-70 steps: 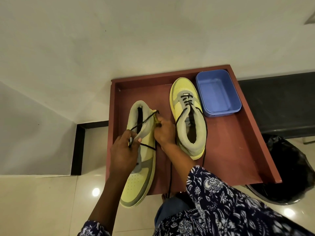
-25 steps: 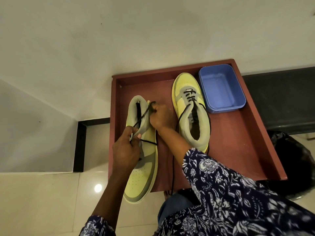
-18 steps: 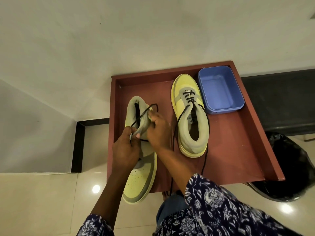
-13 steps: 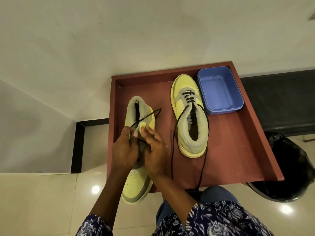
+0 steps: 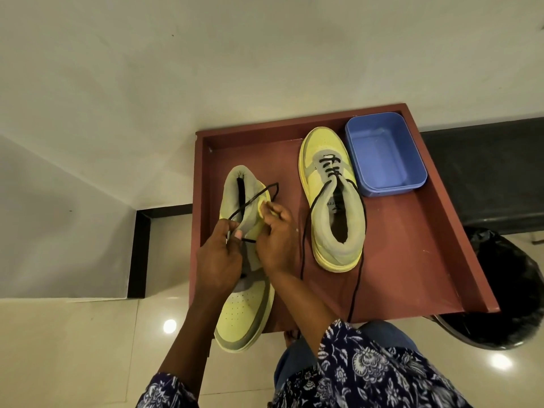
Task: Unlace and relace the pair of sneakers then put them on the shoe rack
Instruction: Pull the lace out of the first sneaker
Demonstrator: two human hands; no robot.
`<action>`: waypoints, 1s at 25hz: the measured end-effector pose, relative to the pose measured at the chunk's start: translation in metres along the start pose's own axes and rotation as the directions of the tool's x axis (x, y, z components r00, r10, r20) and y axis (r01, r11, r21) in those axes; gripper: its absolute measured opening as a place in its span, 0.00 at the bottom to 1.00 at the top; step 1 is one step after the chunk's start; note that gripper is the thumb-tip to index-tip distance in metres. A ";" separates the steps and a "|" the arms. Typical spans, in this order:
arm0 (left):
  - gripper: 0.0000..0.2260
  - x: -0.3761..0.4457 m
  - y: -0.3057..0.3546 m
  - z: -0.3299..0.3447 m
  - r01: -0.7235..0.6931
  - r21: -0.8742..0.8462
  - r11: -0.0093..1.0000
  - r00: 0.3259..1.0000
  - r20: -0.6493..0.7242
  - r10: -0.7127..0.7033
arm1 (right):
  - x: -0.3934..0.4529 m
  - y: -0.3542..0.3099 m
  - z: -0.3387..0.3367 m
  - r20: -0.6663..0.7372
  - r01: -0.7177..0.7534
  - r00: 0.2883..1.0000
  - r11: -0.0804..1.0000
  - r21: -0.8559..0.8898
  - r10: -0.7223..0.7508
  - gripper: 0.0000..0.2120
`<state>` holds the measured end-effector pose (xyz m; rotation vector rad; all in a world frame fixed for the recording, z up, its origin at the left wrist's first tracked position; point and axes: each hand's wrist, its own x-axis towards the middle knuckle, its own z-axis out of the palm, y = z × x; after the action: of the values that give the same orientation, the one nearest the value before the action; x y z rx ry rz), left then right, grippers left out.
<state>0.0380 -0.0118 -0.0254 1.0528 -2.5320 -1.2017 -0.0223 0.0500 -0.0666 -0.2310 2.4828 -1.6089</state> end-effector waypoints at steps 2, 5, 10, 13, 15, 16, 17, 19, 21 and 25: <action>0.06 0.001 -0.001 0.000 -0.015 0.010 1.000 1.000 -0.005 0.015 | 0.022 -0.004 -0.005 0.044 -0.073 0.996 0.997 0.003 0.073 0.16; 0.05 0.001 0.000 -0.001 -0.019 0.011 1.000 1.000 -0.006 0.019 | 0.045 -0.009 -0.006 0.098 -0.115 0.988 0.991 -0.066 0.121 0.16; 0.04 0.000 -0.001 -0.001 -0.023 0.021 1.000 1.000 -0.007 0.023 | 0.059 -0.012 -0.011 0.157 -0.205 0.962 0.969 -0.139 0.226 0.16; 0.06 0.002 -0.002 0.001 -0.039 0.026 0.999 0.999 -0.014 0.040 | 0.043 -0.002 -0.008 0.153 -0.178 0.968 0.975 -0.135 0.198 0.12; 0.07 0.002 -0.003 0.001 -0.054 0.023 0.998 0.998 -0.022 0.054 | 0.023 0.008 -0.009 0.161 -0.210 0.962 0.975 -0.067 0.218 0.13; 0.08 0.002 -0.004 0.001 -0.063 0.015 0.998 0.998 -0.023 0.063 | 0.011 0.012 -0.013 0.178 -0.247 0.951 0.967 -0.061 0.254 0.16; 0.08 0.002 -0.004 0.001 -0.070 0.011 0.998 0.997 -0.021 0.070 | -0.001 0.015 -0.016 0.193 -0.274 0.940 0.959 -0.071 0.282 0.18; 0.08 0.002 -0.006 0.002 -0.074 0.006 0.997 0.997 -0.022 0.074 | -0.018 0.023 -0.019 0.196 -0.267 0.940 0.960 -0.081 0.278 0.20; 0.09 0.001 -0.008 0.003 -0.076 0.001 0.997 0.997 -0.022 0.076 | -0.024 0.027 -0.018 0.187 -0.253 0.947 0.965 -0.073 0.262 0.20; 0.09 0.001 -0.007 0.004 -0.092 0.021 0.996 0.995 -0.027 0.092 | -0.004 0.023 -0.015 0.204 -0.286 0.934 0.956 -0.067 0.293 0.20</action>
<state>0.0396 -0.0131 -0.0332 0.9389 -2.5455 -1.1325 -0.0226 0.0734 -0.0812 -0.0339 2.2609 -1.3460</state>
